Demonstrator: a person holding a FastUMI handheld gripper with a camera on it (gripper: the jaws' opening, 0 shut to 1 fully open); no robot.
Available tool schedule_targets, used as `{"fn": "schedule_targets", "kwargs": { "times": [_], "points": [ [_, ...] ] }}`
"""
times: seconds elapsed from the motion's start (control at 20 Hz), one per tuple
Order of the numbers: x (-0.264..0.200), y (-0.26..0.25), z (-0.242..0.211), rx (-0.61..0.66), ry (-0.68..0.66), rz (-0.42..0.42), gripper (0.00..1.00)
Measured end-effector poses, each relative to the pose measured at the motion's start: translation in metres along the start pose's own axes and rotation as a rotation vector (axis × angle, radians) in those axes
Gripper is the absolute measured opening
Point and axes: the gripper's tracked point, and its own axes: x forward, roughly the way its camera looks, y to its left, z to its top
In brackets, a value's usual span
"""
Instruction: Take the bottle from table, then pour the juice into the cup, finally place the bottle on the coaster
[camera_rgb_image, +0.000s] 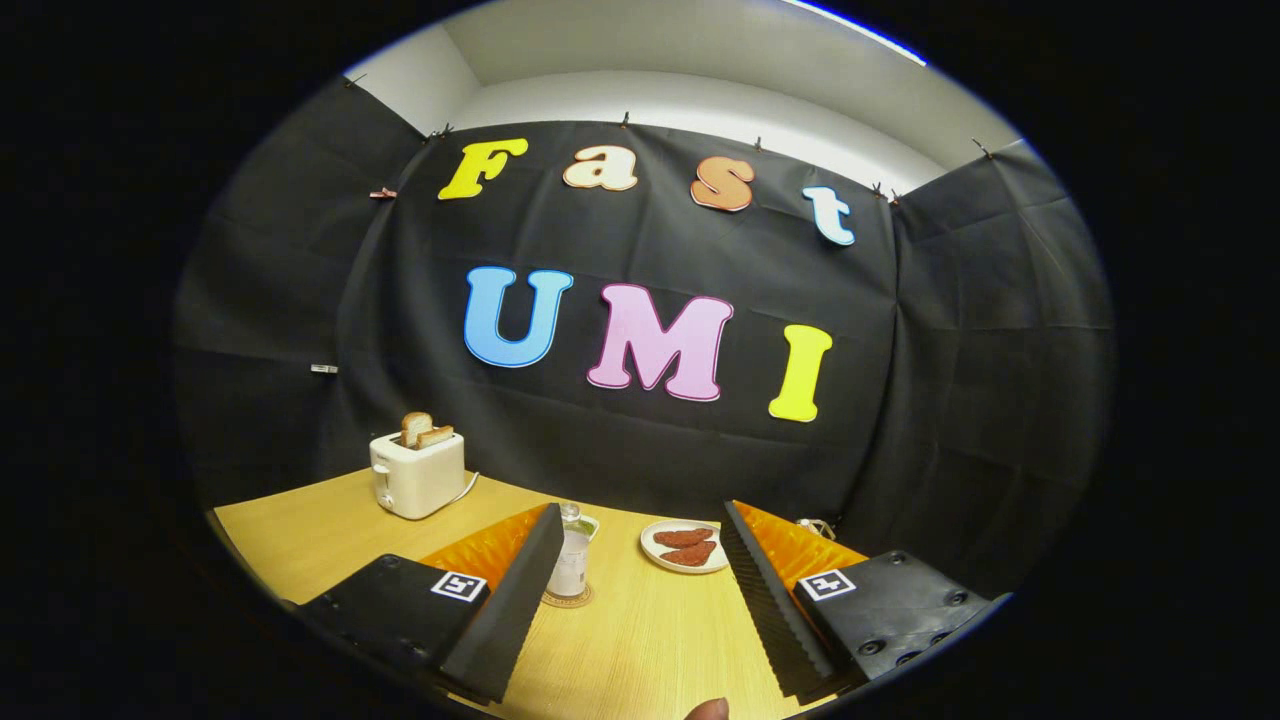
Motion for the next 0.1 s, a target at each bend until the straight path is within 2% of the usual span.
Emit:
{"fn": "schedule_targets", "kwargs": {
  "times": [0.1],
  "points": [
    [-0.0091, -0.0001, -0.0003, 0.024, 0.008, -0.011, 0.97]
  ]
}}
